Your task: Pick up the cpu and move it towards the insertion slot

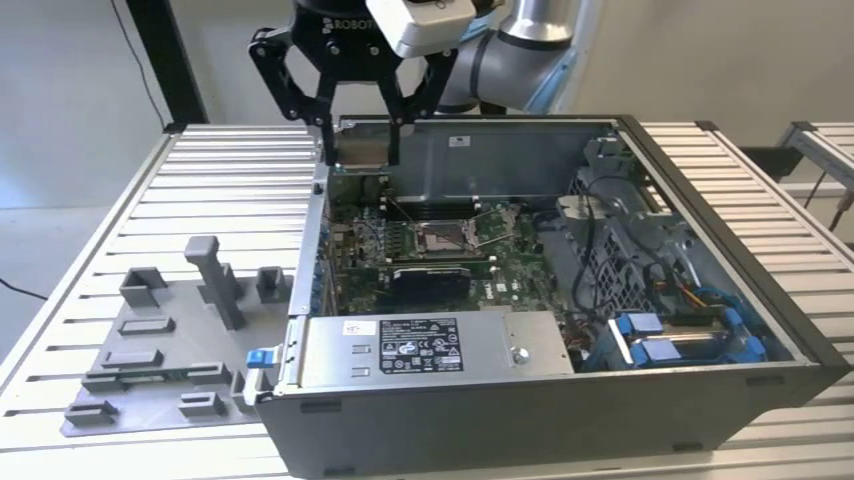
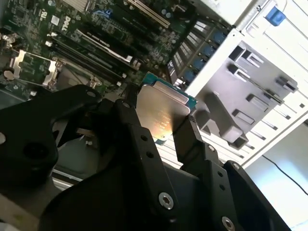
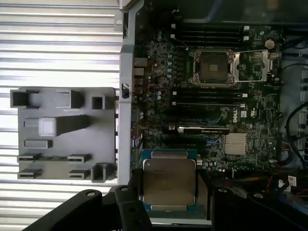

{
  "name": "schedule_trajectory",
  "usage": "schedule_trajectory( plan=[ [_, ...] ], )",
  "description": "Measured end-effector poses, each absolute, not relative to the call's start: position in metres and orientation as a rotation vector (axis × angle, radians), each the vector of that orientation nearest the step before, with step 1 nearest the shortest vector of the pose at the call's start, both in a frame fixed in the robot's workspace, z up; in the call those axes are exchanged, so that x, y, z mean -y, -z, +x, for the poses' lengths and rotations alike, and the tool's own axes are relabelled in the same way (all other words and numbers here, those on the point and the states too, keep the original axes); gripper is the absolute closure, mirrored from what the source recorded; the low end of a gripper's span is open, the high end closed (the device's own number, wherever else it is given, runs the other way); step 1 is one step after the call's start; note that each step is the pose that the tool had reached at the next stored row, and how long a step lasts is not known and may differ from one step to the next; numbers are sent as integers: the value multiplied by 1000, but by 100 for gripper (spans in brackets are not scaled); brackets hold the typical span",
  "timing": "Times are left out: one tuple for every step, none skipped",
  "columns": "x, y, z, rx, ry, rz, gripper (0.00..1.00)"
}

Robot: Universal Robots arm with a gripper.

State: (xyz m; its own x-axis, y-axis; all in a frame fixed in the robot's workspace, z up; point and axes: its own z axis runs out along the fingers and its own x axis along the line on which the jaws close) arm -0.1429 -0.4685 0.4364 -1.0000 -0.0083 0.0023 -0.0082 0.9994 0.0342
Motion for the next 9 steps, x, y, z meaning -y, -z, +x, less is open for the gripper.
schedule_trajectory(
  plan=[
    [469, -436, -140, 3139, 54, 13, 100],
    [469, -436, -137, 3139, 54, 13, 100],
    [469, -436, -134, 3139, 54, 13, 100],
    [469, -436, -131, 3139, 54, 13, 100],
    [469, -436, -128, 3139, 54, 13, 100],
    [469, -436, -125, 3139, 54, 13, 100],
    [469, -436, -123, 3139, 54, 13, 100],
    [469, -436, -120, 3139, 54, 13, 100],
    [469, -436, -117, 3139, 54, 13, 100]
  ],
)
